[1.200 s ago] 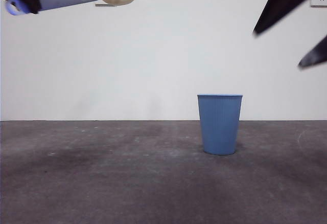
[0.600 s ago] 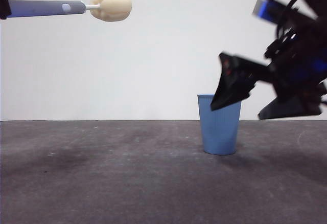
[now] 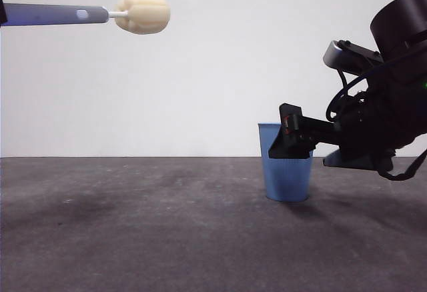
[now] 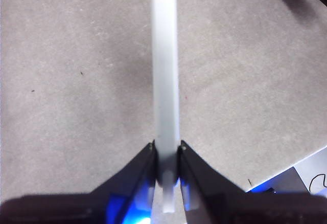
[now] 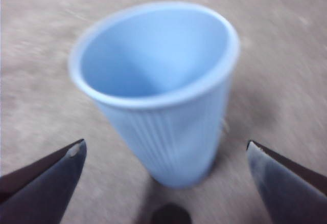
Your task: Pick up the cup brush,pick up the cup,insert the brush into the cup,clean the cup,put the cup brush back,put the cup back to the fixed position on the table
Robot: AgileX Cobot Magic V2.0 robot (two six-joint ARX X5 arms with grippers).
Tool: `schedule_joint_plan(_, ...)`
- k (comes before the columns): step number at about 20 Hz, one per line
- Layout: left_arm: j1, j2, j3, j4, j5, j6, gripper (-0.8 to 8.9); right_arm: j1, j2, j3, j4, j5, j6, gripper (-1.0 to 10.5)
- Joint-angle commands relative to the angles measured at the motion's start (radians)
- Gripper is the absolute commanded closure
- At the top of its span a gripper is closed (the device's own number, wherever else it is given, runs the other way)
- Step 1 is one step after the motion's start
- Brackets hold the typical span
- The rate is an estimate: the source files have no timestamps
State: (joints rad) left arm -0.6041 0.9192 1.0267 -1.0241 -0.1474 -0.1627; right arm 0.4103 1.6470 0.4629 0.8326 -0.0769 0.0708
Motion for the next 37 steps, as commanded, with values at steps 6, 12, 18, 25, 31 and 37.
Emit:
schedule_joint_plan(6,-0.005,-0.003,-0.002,0.010,-0.001,-0.029,8.22,-0.018,0.089,0.034,0.087,-0.040,-0.053,3.5)
schedule_joint_plan(12,-0.006,-0.003,-0.002,0.009,-0.002,-0.029,8.22,-0.021,0.174,0.131,0.088,-0.055,-0.061,4.1)
schedule_joint_plan(18,-0.006,-0.003,-0.002,0.006,-0.003,-0.028,8.22,-0.021,0.179,0.133,0.128,-0.055,-0.061,9.5)
schedule_joint_plan(25,-0.005,0.011,-0.002,-0.012,-0.005,0.127,8.22,0.040,0.027,0.133,-0.172,-0.039,-0.132,9.6)
schedule_joint_plan(31,-0.005,0.084,-0.002,-0.067,-0.002,0.386,8.22,0.169,-0.270,0.170,-0.787,0.109,-0.305,9.6)
schedule_joint_plan(37,-0.005,0.196,-0.002,-0.084,0.141,0.587,8.22,0.292,-0.305,0.285,-1.231,0.380,-0.569,9.6)
